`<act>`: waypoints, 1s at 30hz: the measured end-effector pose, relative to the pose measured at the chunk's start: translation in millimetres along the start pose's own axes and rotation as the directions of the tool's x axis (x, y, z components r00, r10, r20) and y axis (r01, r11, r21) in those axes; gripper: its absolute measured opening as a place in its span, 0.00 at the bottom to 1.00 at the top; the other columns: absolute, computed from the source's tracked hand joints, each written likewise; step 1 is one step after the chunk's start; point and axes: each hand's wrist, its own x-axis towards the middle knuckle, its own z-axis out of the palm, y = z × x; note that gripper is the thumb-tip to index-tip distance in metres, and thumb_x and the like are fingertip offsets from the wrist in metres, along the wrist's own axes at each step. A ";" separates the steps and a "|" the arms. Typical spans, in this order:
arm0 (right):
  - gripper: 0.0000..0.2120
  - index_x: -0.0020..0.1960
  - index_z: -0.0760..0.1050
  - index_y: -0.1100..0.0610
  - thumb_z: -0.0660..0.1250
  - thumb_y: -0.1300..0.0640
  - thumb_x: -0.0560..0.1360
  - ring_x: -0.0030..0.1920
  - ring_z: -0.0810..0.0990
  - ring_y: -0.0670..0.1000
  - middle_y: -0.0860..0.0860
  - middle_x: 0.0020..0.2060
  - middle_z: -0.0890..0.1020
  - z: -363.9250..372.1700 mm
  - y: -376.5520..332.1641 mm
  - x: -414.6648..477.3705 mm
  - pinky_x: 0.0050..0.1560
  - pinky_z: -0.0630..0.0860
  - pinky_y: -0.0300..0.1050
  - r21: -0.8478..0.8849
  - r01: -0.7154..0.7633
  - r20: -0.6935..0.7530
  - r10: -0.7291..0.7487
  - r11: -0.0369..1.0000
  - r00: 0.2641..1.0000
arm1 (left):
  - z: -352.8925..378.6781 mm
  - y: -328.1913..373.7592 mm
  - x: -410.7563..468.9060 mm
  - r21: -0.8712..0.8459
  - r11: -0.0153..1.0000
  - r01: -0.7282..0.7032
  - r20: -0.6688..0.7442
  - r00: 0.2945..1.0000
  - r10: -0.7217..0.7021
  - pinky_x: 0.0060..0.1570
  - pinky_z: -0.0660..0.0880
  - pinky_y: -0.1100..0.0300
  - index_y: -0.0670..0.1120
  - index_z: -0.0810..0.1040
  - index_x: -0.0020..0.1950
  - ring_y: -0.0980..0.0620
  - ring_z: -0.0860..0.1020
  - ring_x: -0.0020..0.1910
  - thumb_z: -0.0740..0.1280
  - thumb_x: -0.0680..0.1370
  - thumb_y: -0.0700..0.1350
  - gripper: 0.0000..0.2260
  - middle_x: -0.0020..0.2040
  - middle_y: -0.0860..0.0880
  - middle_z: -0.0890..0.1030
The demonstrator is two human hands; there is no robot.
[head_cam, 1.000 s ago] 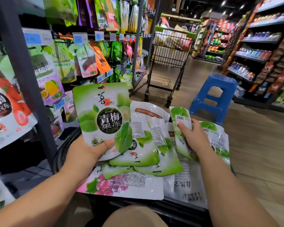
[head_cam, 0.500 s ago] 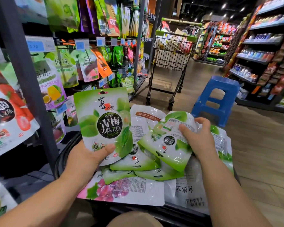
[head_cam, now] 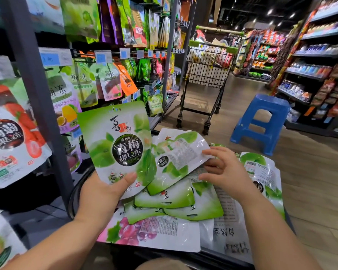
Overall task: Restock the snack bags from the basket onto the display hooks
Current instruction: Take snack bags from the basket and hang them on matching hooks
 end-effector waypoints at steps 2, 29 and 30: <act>0.29 0.58 0.77 0.41 0.82 0.61 0.64 0.57 0.77 0.42 0.42 0.62 0.69 1.6 -1.1 0.0 0.56 0.75 0.30 -0.185 0.019 0.022 -0.016 0.983 1.000 | 0.3 -0.2 0.5 -0.006 1.000 0.012 0.019 1.000 -0.012 0.46 0.73 0.71 0.52 0.81 0.57 0.67 0.80 0.47 0.77 0.71 0.40 0.17 0.49 0.60 0.84; 0.15 0.40 0.86 0.50 0.70 0.39 0.71 0.64 0.76 0.52 0.41 0.51 0.82 18.5 -0.7 9.4 0.60 0.75 0.58 -0.469 0.607 0.002 -0.687 0.641 0.727 | -1.2 -4.4 4.0 -0.012 0.999 0.035 -0.021 0.999 -0.035 0.42 0.74 0.67 0.57 0.80 0.49 0.59 0.81 0.48 0.77 0.71 0.42 0.13 0.46 0.59 0.84; 0.16 0.39 0.85 0.51 0.70 0.39 0.71 0.63 0.77 0.49 0.40 0.48 0.82 19.1 -1.4 9.0 0.60 0.75 0.55 -0.451 0.609 -0.011 -0.687 0.652 0.727 | -0.9 -4.7 4.2 -0.024 0.999 0.037 -0.027 0.999 -0.037 0.41 0.75 0.67 0.56 0.80 0.49 0.59 0.81 0.48 0.77 0.71 0.42 0.13 0.45 0.59 0.85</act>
